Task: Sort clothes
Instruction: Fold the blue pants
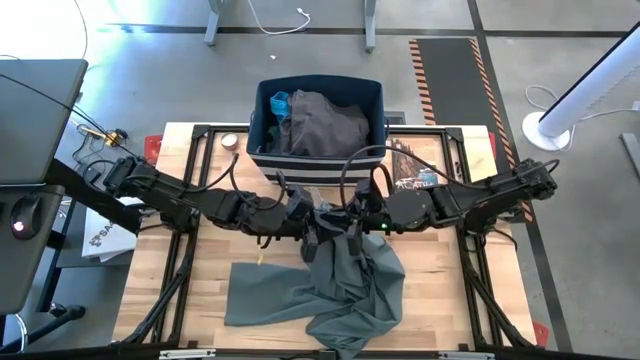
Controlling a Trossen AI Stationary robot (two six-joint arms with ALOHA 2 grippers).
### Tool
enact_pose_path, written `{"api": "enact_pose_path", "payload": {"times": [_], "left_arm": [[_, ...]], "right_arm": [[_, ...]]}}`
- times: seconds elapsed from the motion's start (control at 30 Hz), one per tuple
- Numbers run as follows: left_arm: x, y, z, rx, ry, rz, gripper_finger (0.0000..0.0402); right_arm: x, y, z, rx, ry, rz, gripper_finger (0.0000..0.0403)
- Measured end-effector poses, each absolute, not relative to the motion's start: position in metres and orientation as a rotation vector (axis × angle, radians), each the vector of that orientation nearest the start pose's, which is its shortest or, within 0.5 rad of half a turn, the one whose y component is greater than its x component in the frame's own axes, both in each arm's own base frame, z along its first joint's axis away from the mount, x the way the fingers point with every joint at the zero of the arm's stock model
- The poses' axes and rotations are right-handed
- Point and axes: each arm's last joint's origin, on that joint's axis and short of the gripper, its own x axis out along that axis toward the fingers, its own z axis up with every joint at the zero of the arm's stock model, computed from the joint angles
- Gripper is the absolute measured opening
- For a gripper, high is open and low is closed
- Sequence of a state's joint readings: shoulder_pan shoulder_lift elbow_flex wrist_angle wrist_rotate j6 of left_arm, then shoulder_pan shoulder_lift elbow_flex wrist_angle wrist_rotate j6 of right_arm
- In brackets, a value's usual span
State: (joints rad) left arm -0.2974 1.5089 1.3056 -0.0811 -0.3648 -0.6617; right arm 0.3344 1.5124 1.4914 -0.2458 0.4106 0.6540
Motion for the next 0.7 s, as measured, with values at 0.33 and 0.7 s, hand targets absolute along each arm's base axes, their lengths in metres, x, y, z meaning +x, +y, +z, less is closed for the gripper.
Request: {"api": "enact_pose_path", "payload": {"times": [0.33,0.7], "left_arm": [[0.333,-0.098,0.35,-0.561,0.241,0.138,0.017],[0.331,-0.105,0.35,-0.557,0.247,0.11,0.017]], "right_arm": [[0.327,0.101,0.397,0.545,0.216,-0.152,0.0005],[0.326,0.101,0.396,0.484,0.224,-0.147,0.0005]]}}
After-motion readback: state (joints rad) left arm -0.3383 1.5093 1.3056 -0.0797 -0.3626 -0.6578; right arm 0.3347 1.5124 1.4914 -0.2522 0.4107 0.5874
